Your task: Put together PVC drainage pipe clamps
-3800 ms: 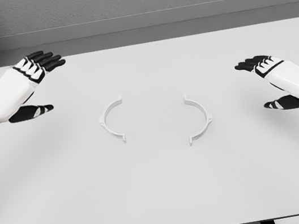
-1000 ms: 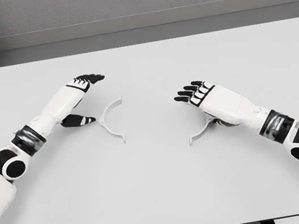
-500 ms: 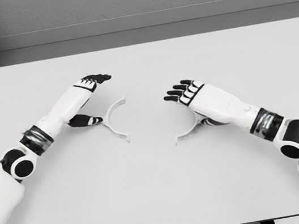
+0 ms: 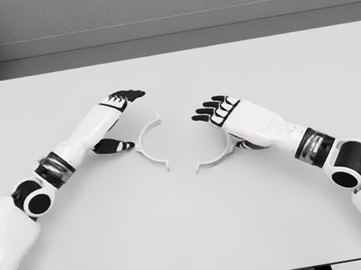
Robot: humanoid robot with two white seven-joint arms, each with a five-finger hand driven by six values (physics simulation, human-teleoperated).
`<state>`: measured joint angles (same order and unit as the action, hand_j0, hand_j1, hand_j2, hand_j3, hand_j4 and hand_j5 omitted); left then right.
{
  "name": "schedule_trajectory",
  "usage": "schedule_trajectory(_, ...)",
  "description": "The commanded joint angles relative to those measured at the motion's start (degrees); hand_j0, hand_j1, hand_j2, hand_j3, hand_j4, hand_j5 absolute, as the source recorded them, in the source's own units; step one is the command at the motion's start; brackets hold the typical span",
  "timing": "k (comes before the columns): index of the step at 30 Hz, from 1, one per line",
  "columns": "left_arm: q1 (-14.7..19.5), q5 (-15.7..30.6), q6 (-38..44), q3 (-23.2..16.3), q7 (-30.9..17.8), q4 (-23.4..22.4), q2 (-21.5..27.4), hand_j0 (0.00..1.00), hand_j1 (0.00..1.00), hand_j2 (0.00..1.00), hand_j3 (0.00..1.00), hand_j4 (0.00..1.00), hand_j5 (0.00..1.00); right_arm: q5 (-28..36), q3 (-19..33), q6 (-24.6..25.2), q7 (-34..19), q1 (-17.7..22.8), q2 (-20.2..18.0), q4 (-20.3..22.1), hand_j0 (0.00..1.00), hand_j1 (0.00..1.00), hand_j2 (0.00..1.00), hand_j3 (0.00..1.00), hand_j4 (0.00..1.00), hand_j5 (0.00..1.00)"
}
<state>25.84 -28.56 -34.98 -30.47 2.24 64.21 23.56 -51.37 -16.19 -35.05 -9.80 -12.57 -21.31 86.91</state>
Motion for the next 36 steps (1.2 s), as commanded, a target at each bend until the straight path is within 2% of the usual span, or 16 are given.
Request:
schedule_trajectory(1, 0.0, 0.4, 0.0, 0.1, 0.0, 0.2, -0.3, 1.00, 1.00, 1.00, 1.00, 1.00, 1.00, 0.4, 0.0, 0.1, 0.0, 0.0, 0.0, -0.1, 1.00, 1.00, 1.00, 1.00, 1.00, 1.00)
schedule_trajectory(14, -0.3, -0.9, 0.0, -0.5, 0.0, 1.0, -1.1, 1.00, 1.00, 1.00, 1.00, 1.00, 1.00, 0.3, -2.4, 0.1, -0.1, 0.3, 0.0, 0.5, 1.00, 1.00, 1.00, 1.00, 1.00, 1.00)
schedule_trajectory(25, 0.4, -0.5, 0.0, 0.3, 0.0, 0.7, -0.5, 1.00, 1.00, 1.00, 1.00, 1.00, 1.00, 0.0, -3.4, 0.1, 0.0, -1.5, 2.2, -1.4, 1.00, 1.00, 1.00, 1.00, 1.00, 1.00)
schedule_trajectory(32, 0.3, -0.6, 0.0, 0.2, 0.0, 0.9, -0.5, 1.00, 1.00, 1.00, 1.00, 1.00, 1.00, 0.0, -3.4, 0.1, 0.0, -2.1, 2.3, -2.3, 1.00, 1.00, 1.00, 1.00, 1.00, 1.00)
schedule_trajectory(34, 0.2, -0.6, 0.0, 0.2, 0.0, 0.9, -0.5, 1.00, 1.00, 1.00, 1.00, 1.00, 1.00, 0.2, -2.7, 0.1, 0.0, -2.9, 2.2, -2.1, 1.00, 1.00, 1.00, 1.00, 1.00, 1.00)
schedule_trajectory(36, 0.3, -0.7, 0.0, 0.2, 0.0, 0.9, -0.5, 1.00, 1.00, 1.00, 1.00, 1.00, 1.00, 1.0, 6.4, 0.1, -0.1, -3.0, 2.1, -0.1, 1.00, 1.00, 1.00, 1.00, 1.00, 1.00)
